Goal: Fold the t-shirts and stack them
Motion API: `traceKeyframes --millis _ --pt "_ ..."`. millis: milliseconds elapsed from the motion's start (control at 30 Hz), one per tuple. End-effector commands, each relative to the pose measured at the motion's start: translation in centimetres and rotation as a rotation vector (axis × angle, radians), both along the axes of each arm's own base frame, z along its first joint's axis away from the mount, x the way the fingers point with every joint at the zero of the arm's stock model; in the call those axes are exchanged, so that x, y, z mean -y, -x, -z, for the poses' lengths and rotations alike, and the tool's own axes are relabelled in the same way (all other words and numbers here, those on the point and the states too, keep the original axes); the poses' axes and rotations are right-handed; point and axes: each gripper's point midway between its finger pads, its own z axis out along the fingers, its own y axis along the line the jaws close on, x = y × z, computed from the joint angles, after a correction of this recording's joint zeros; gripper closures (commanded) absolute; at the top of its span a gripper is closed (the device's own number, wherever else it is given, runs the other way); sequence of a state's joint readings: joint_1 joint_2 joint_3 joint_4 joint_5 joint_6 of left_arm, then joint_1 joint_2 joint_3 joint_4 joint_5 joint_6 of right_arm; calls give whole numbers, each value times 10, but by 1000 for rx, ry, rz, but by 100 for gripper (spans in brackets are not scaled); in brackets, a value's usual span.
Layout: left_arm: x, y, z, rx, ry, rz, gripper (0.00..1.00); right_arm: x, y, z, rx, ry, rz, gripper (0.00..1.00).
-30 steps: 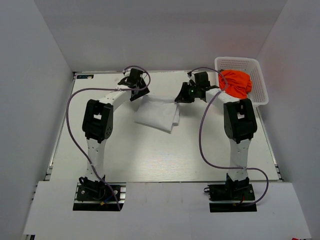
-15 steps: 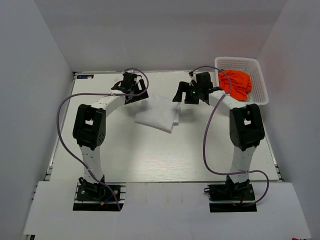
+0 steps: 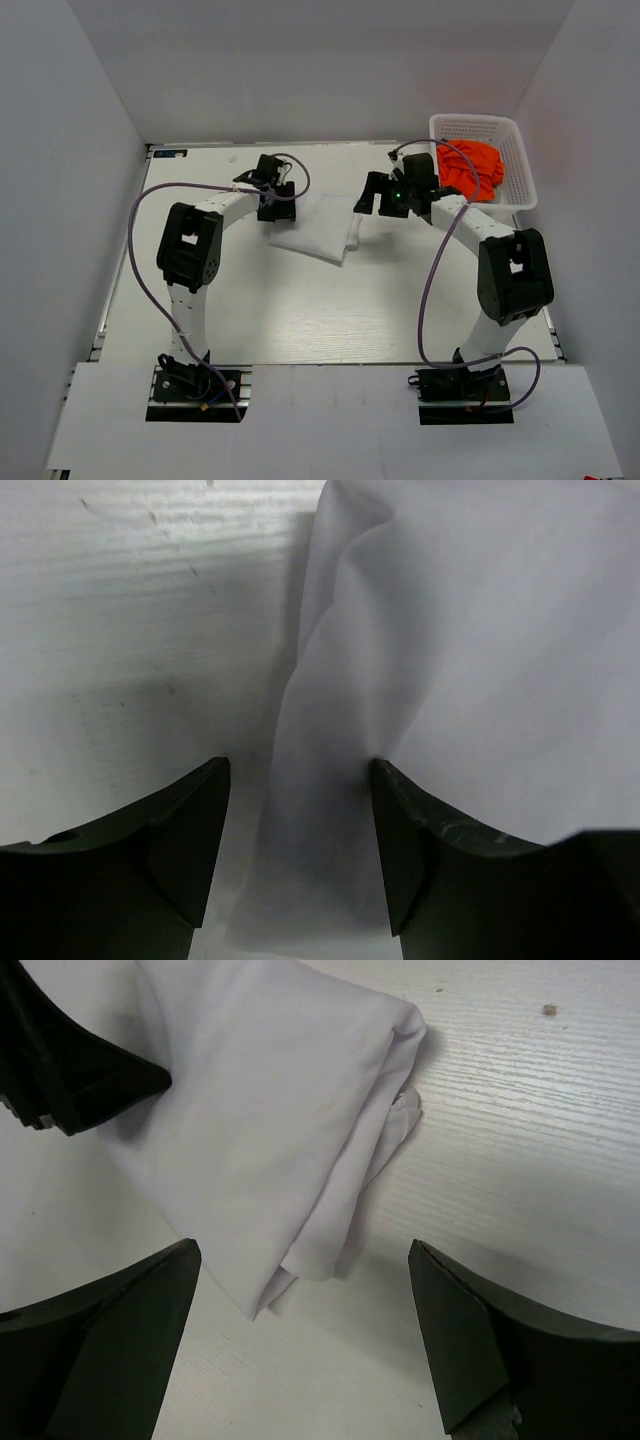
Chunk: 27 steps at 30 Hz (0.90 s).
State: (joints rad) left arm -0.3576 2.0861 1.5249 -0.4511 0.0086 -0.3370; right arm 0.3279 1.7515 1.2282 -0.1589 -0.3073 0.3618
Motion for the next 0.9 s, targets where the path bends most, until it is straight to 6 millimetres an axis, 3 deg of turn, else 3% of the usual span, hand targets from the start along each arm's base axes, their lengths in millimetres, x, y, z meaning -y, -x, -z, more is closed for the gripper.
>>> traceKeyframes --millis 0,133,233,267,333,367,400,533,700,733,867 --pt "4 10 0 -39 -28 69 32 8 -3 -23 77 10 17 10" --pt "1 18 18 -86 -69 65 37 11 -2 -30 104 19 24 10" --pt "5 23 30 -107 -83 103 58 17 -3 -31 117 34 39 10" --pt "5 23 30 -107 -83 103 75 16 -2 -28 113 38 39 10" --pt "2 15 25 -94 -111 85 95 21 -2 -28 122 51 56 10" --pt "-11 11 23 -80 -176 46 100 23 -2 -29 125 52 62 10" --pt "-19 7 19 -67 -211 11 100 23 -3 -29 129 56 63 10" --pt "-79 -26 -18 24 -392 -180 100 34 -5 -25 133 89 101 10" --pt "-130 -65 -63 149 -491 -253 100 41 -17 -21 138 96 114 10" --pt "-135 -75 -71 183 -489 -259 100 31 -13 -22 136 87 87 10" --pt "-181 -102 -81 214 -589 -297 100 28 -20 -20 140 78 75 10"
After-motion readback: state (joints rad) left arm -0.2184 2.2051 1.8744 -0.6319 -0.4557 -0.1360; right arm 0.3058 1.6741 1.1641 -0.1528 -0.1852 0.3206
